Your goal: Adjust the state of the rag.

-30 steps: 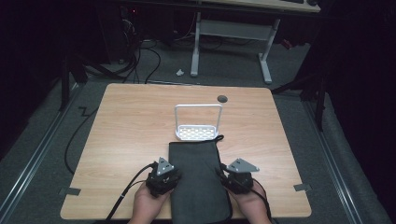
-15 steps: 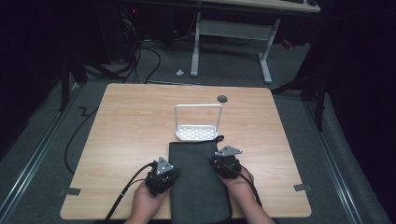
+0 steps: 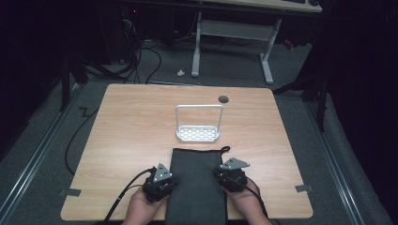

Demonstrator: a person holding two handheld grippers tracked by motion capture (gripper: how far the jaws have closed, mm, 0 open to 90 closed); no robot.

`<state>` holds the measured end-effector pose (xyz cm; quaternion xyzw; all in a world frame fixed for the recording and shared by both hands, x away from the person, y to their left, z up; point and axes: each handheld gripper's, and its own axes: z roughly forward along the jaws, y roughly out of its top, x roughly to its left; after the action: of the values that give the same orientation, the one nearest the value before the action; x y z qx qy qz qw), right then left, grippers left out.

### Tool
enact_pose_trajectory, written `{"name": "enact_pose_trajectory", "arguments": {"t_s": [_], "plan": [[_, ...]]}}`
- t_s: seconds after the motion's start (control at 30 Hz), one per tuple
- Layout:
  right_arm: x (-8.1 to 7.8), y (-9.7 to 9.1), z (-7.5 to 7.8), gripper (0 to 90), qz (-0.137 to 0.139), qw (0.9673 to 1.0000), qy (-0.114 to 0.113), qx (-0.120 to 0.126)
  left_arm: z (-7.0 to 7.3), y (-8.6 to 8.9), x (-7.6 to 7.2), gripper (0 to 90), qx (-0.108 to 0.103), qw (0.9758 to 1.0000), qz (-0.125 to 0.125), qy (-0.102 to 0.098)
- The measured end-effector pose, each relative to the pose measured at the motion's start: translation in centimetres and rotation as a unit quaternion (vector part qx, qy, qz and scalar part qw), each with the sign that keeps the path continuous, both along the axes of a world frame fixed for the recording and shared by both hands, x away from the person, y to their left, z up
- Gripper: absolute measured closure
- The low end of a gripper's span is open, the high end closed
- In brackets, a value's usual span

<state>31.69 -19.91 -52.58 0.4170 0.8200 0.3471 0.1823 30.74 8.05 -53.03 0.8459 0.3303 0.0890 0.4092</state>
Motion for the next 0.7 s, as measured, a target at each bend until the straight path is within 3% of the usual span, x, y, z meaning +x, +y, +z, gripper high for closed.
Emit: {"name": "enact_pose_trajectory", "arguments": {"t_s": [0.17, 0.27, 0.4, 0.53, 0.67, 0.7], "plan": [[-1.2, -0.1, -0.1, 81.3, 0.005, 1.0, -0.006, -0.005, 0.0, 0.1, -1.2, 84.5, -0.005, 0.9998, -0.016, 0.005], [-1.5, 0.0, -0.2, 78.4, 0.001, 0.9999, -0.015, -0.002, 0.0, 0.1, -1.3, 84.1, -0.01, 0.9998, -0.016, 0.011], [-1.3, 0.0, -0.2, 75.1, 0.001, 1.0, -0.004, 0.006, -0.1, 0.3, -1.1, 84.0, -0.017, 0.9995, -0.019, 0.02], [-1.3, -0.1, -0.3, 72.9, 0.01, 0.9999, -0.011, 0.005, -0.1, 0.4, -1.0, 82.4, -0.027, 0.999, -0.018, 0.029], [-1.3, -0.1, -0.2, 66.8, 0.014, 0.9998, -0.004, 0.012, 0.0, 0.3, -1.0, 72.4, -0.037, 0.9987, -0.016, 0.031], [-1.2, -0.2, -0.2, 64.2, 0.018, 0.9997, 0.003, 0.017, 0.1, 0.3, -0.9, 70.3, -0.038, 0.999, -0.012, 0.021]]}}
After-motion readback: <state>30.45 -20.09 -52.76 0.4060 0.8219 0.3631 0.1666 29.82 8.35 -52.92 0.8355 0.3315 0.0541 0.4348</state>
